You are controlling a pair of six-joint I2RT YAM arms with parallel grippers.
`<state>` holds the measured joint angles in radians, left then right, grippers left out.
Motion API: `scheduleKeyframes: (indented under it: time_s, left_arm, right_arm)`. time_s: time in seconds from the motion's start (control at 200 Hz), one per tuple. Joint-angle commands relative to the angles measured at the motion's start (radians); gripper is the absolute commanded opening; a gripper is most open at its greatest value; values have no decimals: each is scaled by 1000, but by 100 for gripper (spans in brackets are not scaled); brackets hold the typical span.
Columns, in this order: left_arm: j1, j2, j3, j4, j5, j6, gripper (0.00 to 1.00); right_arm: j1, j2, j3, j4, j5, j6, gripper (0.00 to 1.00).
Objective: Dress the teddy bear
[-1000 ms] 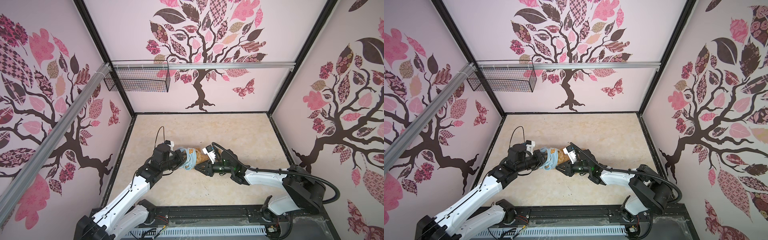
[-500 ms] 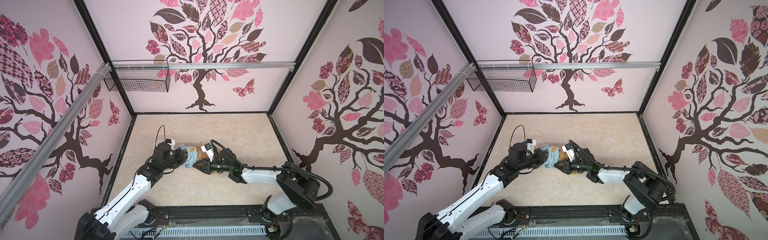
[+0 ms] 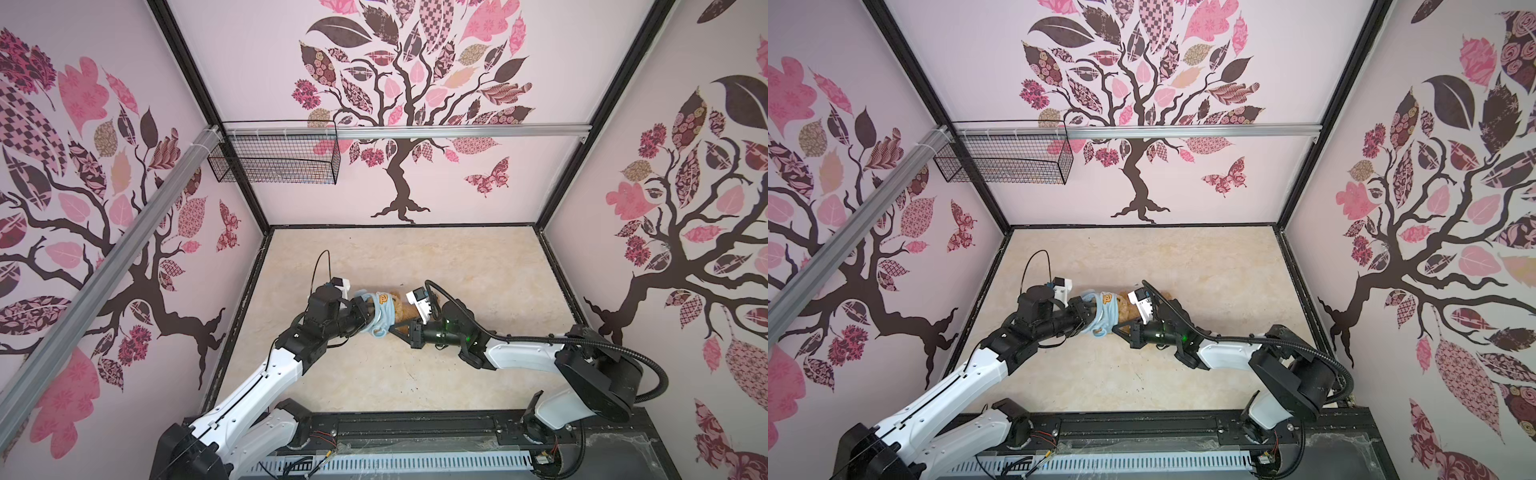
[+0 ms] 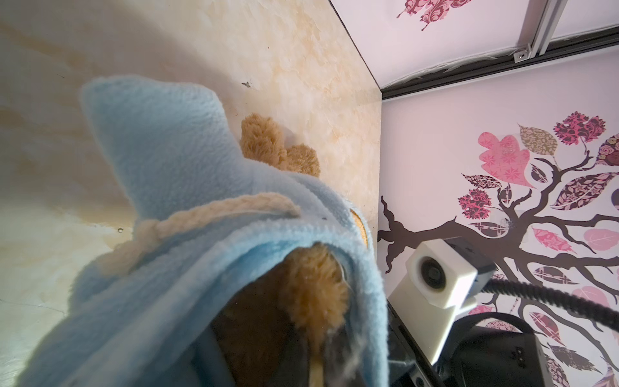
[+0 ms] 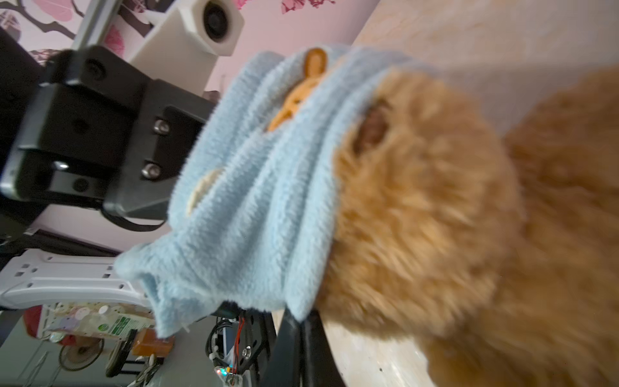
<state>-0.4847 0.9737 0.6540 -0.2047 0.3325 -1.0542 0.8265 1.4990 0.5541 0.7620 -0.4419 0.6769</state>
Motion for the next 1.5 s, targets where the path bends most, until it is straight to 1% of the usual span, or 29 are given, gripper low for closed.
scheduleKeyframes:
  time_s: [0.0, 0.13, 0.25, 0.39, 0.52, 0.64, 0.72, 0.775, 0.82, 0.89, 0.935, 0.99, 1.035, 1.09, 1.185, 1.245, 1.315, 1.4, 1.455, 1.495]
  left_arm:
    - [38, -20, -13, 41, 62, 17, 0]
    - [84, -25, -17, 52, 135, 20, 0]
    - [105, -10, -5, 27, 191, 61, 0]
    - [129, 3, -13, 31, 234, 96, 0]
    - [151, 21, -4, 26, 276, 139, 0]
    - [161, 28, -8, 62, 324, 153, 0]
    - [162, 33, -23, 120, 351, 125, 0]
    - [162, 43, -14, 105, 364, 150, 0]
    - [161, 45, 6, 67, 368, 217, 0]
    - [151, 36, 26, 19, 335, 325, 0]
    - [146, 26, 25, 15, 313, 399, 0]
    - [137, 6, 17, 18, 290, 506, 0]
    - [129, -13, 11, 17, 273, 611, 0]
    - [113, -41, 1, 15, 242, 754, 0]
    - [69, -83, -10, -12, 161, 981, 0]
    - [53, -97, -9, -35, 130, 1107, 0]
    - [51, -116, -31, -1, 127, 1202, 0]
    - [46, -138, -64, 51, 184, 1323, 0]
    - [38, -144, -77, 66, 218, 1393, 0]
    - [36, -145, -83, 66, 237, 1440, 0]
  right_arm:
    - [-27, -43, -40, -140, 133, -9, 0]
    - [-64, -37, -78, -199, 169, 8, 0]
    - [-89, -41, -83, -274, 209, -11, 0]
    - [-148, -56, -108, -341, 257, -5, 0]
    - [-169, -74, -122, -402, 310, -27, 0]
    - [-169, -62, -121, -425, 342, -70, 0]
    - [-155, -58, -79, -463, 356, -149, 0]
    - [-120, -65, -53, -465, 377, -217, 0]
    - [-81, -73, -41, -442, 378, -272, 0]
    - [-28, -84, -34, -397, 345, -342, 0]
    - [-22, -83, -38, -360, 283, -347, 0]
    - [-23, -88, -40, -344, 247, -332, 0]
    - [-24, -94, -35, -358, 216, -341, 4]
    - [-30, -112, -16, -417, 185, -363, 10]
    - [-73, -178, 13, -519, 98, -381, 20]
    - [-126, -241, 5, -534, 24, -353, 25]
    - [-211, -319, -16, -507, -80, -291, 33]
    - [-292, -394, -27, -437, -168, -203, 40]
    - [-313, -403, 1, -420, -200, -149, 45]
    - [-314, -392, 39, -431, -233, -134, 48]
